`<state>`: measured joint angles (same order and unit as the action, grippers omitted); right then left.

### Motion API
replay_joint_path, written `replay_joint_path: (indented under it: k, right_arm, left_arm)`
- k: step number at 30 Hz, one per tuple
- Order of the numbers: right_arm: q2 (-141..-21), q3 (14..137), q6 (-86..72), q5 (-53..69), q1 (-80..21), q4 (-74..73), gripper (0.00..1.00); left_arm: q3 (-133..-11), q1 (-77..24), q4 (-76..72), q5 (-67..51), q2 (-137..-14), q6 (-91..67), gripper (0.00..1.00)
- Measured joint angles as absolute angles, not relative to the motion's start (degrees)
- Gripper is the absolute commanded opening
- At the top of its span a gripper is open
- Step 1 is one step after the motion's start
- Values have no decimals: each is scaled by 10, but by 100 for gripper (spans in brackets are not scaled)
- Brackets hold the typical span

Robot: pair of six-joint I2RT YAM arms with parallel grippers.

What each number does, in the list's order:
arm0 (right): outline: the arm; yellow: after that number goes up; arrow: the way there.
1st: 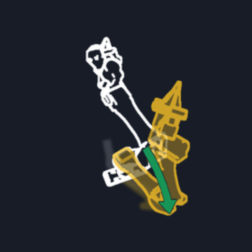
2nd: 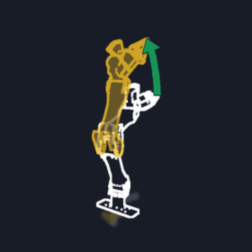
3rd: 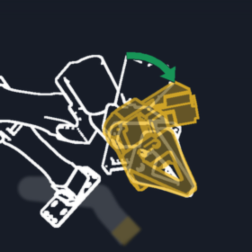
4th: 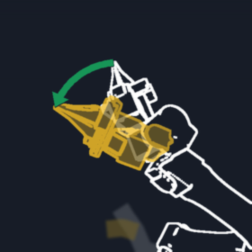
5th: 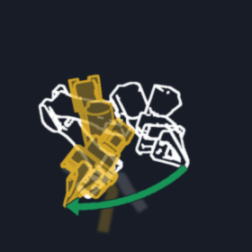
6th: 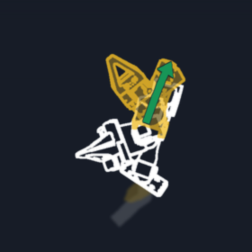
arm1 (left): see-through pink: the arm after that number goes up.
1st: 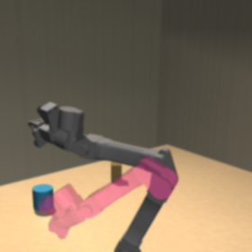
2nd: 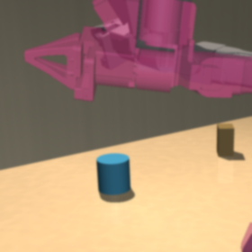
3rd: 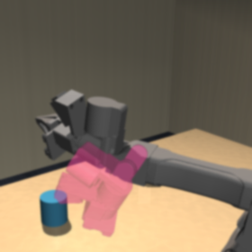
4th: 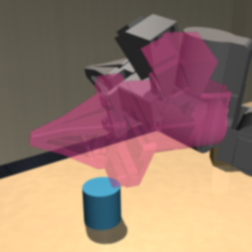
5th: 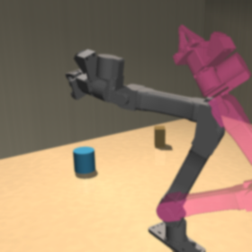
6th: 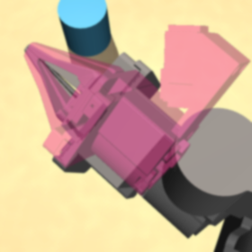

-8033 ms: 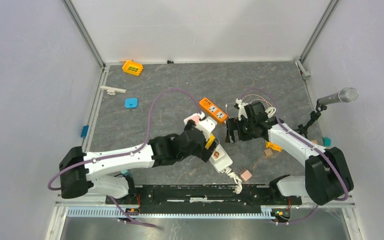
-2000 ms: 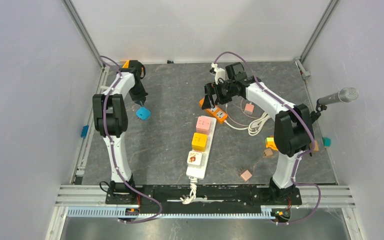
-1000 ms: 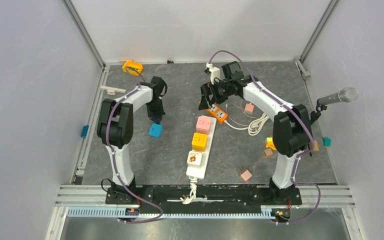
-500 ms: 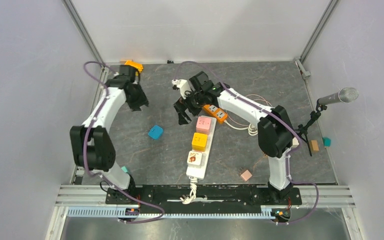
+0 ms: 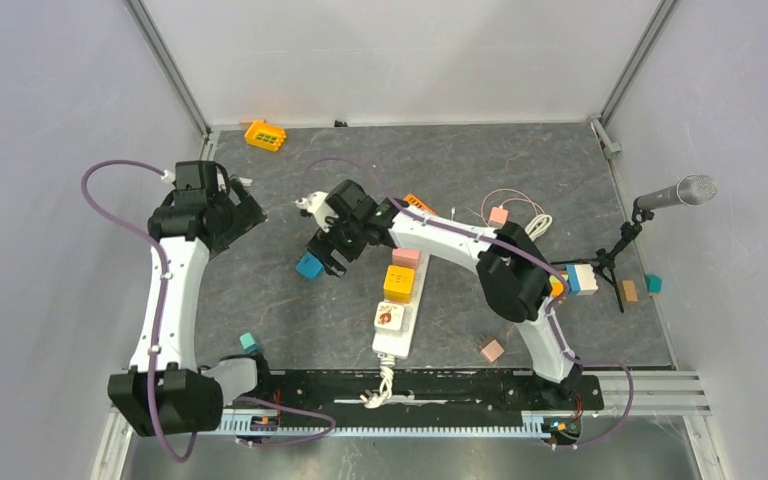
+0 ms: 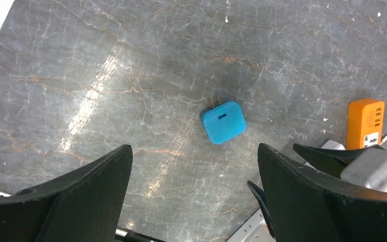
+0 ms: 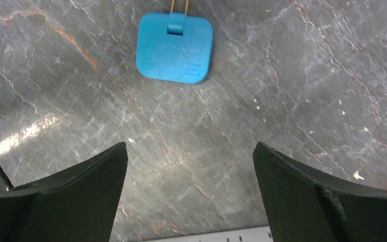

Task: Insert the plug
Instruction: Move the plug to the center of the board, then pick up the plug from the center of the board.

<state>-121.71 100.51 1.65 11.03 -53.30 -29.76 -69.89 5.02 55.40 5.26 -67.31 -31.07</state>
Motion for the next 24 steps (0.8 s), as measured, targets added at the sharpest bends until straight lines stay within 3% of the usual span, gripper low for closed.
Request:
replay_joint_path:
  k: [24]
  right_arm:
    - [-1364, 1087, -52, -36, -596, -192, 98]
  left_arm:
    - [-685, 50, 639, 94, -585, -315, 100]
